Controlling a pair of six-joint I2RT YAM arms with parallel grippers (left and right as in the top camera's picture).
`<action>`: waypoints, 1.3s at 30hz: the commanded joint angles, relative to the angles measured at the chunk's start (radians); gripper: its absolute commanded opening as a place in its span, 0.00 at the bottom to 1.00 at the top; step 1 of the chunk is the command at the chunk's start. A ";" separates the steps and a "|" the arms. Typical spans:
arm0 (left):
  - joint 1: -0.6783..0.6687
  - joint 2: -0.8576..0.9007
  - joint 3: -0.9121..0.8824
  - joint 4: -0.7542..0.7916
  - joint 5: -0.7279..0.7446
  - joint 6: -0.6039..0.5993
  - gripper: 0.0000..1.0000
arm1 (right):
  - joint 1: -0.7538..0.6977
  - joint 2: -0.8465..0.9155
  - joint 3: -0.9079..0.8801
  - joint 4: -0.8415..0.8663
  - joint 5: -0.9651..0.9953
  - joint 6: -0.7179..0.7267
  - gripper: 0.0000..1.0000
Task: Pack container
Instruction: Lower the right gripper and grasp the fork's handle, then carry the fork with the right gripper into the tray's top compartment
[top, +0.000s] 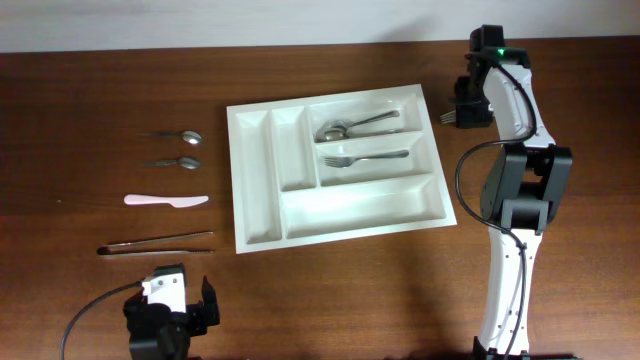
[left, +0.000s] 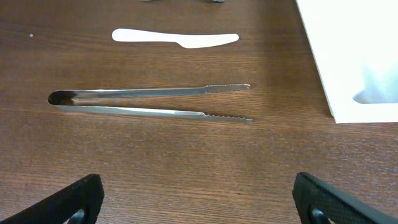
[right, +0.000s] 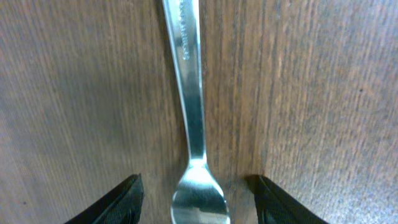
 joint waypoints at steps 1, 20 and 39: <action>0.005 -0.007 -0.003 0.000 0.007 0.016 0.99 | -0.012 0.052 -0.011 -0.006 0.020 -0.001 0.59; 0.005 -0.007 -0.003 0.000 0.007 0.016 0.99 | -0.088 0.052 -0.011 -0.020 0.009 -0.028 0.04; 0.005 -0.007 -0.003 0.000 0.007 0.016 0.99 | -0.086 0.035 0.237 -0.026 -0.267 -0.357 0.04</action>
